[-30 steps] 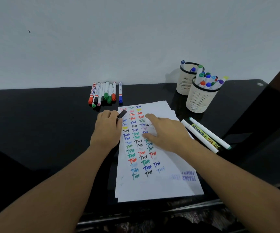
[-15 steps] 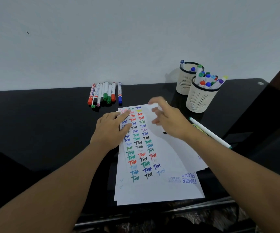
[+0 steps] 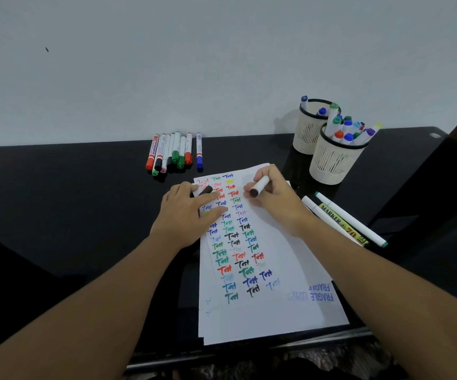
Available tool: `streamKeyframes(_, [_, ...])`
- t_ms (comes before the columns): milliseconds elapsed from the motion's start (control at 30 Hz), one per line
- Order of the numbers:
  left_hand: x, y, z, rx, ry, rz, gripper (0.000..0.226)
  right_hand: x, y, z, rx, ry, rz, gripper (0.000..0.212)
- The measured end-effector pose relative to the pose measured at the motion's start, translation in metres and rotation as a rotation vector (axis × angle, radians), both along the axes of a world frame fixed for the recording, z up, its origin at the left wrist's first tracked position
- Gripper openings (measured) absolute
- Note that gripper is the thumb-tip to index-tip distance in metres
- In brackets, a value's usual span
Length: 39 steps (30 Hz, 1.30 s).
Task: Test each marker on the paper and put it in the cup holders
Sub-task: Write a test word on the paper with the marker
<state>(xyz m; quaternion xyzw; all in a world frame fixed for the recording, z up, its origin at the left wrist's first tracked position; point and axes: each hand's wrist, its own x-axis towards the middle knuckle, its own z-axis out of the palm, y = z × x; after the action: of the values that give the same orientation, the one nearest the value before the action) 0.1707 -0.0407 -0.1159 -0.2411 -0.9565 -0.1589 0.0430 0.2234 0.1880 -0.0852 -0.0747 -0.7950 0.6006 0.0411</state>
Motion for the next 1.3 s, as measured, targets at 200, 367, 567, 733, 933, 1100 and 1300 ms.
streamKeyframes(200, [0.000,0.004,0.006,-0.080,-0.092,-0.012,0.085,-0.008,-0.002,0.006,0.086,0.095,-0.073,0.033])
streamKeyframes(367, [-0.003,0.007,0.007,-0.177,-0.157,-0.026,0.084,-0.034,0.001,0.003,0.173,0.119,-0.169,0.010])
streamKeyframes(567, [-0.003,0.008,0.009,-0.160,-0.167,-0.015,0.082,-0.048,0.001,-0.008,0.156,0.114,-0.209,0.008])
streamKeyframes(733, [0.002,0.006,0.012,-0.079,-0.161,-0.001,0.084,-0.045,0.004,-0.012,0.186,0.118,-0.183,0.013])
streamKeyframes(933, [0.002,0.006,0.011,-0.049,-0.146,-0.002,0.078,-0.056,0.003,-0.003,0.165,0.112,-0.196,0.017])
streamKeyframes(1100, [-0.002,0.005,0.009,-0.045,-0.184,0.002,0.085,-0.056,-0.002,-0.013,0.234,0.054,-0.180,0.016])
streamKeyframes(1300, [-0.002,0.004,0.007,-0.036,-0.164,0.005,0.084,-0.060,-0.002,-0.014,0.280,-0.022,-0.173,0.033])
